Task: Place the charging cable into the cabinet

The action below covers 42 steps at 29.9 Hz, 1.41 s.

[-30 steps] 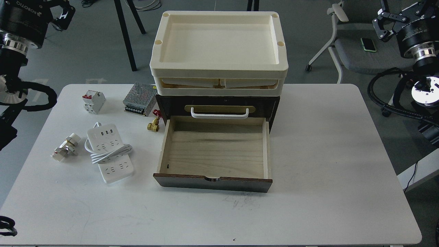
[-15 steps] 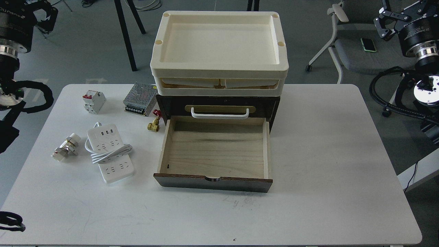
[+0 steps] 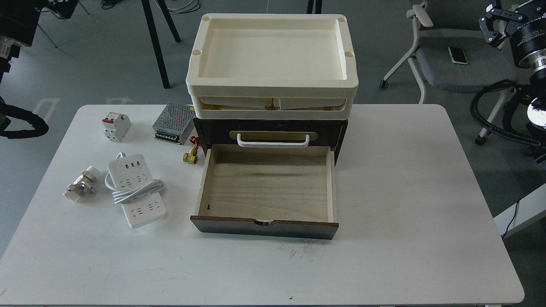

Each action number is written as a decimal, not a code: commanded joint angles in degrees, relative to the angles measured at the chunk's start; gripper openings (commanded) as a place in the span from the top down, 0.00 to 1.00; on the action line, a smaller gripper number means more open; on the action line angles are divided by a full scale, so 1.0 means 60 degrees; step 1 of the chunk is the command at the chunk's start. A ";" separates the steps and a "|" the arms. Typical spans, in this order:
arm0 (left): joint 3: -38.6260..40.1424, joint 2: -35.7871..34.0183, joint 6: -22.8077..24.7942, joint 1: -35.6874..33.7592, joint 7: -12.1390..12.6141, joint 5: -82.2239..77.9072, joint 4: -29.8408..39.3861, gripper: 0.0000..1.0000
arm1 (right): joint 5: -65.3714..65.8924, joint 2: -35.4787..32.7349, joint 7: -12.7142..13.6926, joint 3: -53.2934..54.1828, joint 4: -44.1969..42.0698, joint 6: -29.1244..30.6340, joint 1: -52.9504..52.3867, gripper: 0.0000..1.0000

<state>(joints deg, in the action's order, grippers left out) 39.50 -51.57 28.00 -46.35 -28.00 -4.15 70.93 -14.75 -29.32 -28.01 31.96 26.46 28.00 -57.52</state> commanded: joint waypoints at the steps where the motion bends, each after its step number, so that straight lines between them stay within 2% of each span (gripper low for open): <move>1: -0.0487 -0.1144 0.0000 -0.0127 0.0000 -0.3416 0.2060 0.00 | -0.0017 -0.0254 0.0001 0.0049 0.0000 0.0000 0.0051 0.00; 3: -0.1101 -0.1977 -0.0447 -0.0171 0.0000 -0.4883 0.2765 0.00 | -0.0047 -0.0400 0.0001 0.0166 0.0014 0.0000 0.0240 0.00; 7: -0.2084 -0.3341 -0.0463 -0.0200 0.0000 -0.7590 0.3338 0.00 | -0.0061 -0.0752 0.0001 0.0794 0.0087 0.0000 0.0826 0.00; 12: -0.2933 -0.3827 -0.0740 -0.0215 0.0000 -1.2425 0.3165 0.00 | -0.0047 -0.0957 0.0001 0.1382 0.0599 0.0000 0.1500 0.00; 14: -0.3373 -0.3638 -0.1120 -0.0259 0.0000 -1.3572 0.2581 0.00 | -0.0047 -0.0957 0.0001 0.1397 0.0775 0.0000 0.1662 0.00; 18: -0.4135 -0.2204 -0.2379 -0.0230 0.0000 -1.5489 0.0912 0.01 | -0.0047 -0.0957 0.0001 0.1411 0.0835 0.0000 0.1780 0.00; 24: -0.5000 -0.0636 -0.3084 -0.0157 0.0000 -1.7896 -0.0804 0.01 | -0.0032 -0.1016 0.0001 0.1397 0.0791 0.0000 0.1838 0.00; 29: -0.5381 -0.0136 -0.3231 -0.0083 0.0000 -1.8599 -0.1479 0.03 | -0.0017 -0.1060 0.0001 0.1397 0.0791 0.0000 0.1999 0.00; 37: -0.5952 0.0289 -0.3246 -0.0039 0.0000 -1.8820 -0.1728 0.12 | -0.0032 -0.1060 0.0001 0.1397 0.0791 0.0000 0.2087 0.00; 42: -0.5953 0.0991 -0.3319 0.0122 0.0000 -1.9112 -0.2621 0.13 | -0.0032 -0.1074 0.0001 0.1411 0.0791 0.0000 0.2131 0.00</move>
<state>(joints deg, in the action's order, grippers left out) 3.83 -48.03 8.39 -46.21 -27.98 -117.45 58.06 -14.94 -35.69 -28.00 40.40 31.20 28.00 -44.81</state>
